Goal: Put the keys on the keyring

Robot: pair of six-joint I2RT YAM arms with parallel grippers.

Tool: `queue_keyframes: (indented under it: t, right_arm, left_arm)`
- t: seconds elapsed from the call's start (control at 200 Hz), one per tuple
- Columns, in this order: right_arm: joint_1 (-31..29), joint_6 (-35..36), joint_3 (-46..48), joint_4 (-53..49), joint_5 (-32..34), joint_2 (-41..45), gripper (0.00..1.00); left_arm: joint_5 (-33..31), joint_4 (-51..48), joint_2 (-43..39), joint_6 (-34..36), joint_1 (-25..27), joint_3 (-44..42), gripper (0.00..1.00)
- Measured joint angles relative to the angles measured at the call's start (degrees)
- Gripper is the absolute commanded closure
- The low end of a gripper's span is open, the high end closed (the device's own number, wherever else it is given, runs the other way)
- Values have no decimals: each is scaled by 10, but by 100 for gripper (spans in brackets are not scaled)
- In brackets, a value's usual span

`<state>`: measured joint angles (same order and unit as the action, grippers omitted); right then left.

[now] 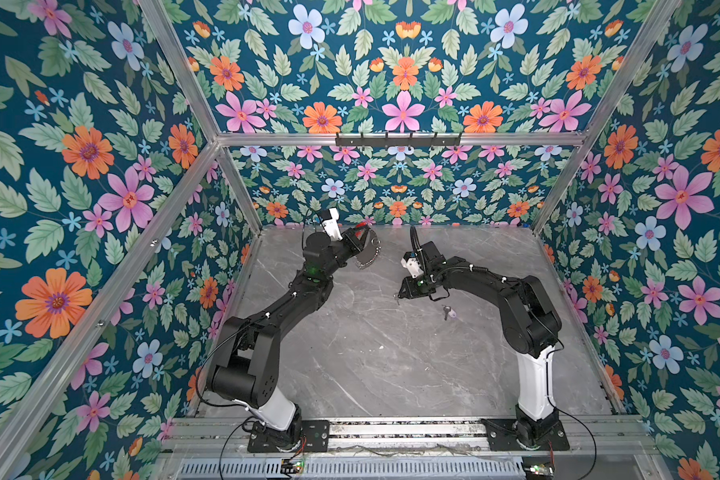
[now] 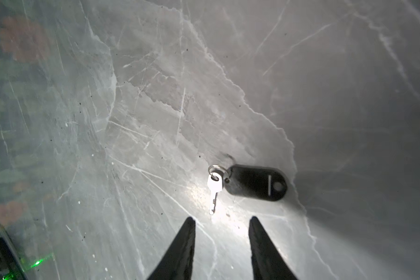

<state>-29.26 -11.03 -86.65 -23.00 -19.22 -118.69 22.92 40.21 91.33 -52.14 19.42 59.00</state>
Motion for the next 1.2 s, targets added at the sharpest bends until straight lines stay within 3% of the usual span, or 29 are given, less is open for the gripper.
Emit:
queue_keyframes:
  t: [0.445, 0.741, 1.201]
  right_arm:
    - [-20, 113, -67, -3, 28, -59, 54]
    - [-24, 134, -78, -12, 45, -77, 55]
    - [-26, 111, -56, 16, 106, -72, 85]
  left_arm:
    - [12, -5, 6, 6, -2, 8, 100]
    - [14, -3, 9, 5, -2, 11, 100]
    - [23, -3, 11, -2, -2, 12, 100]
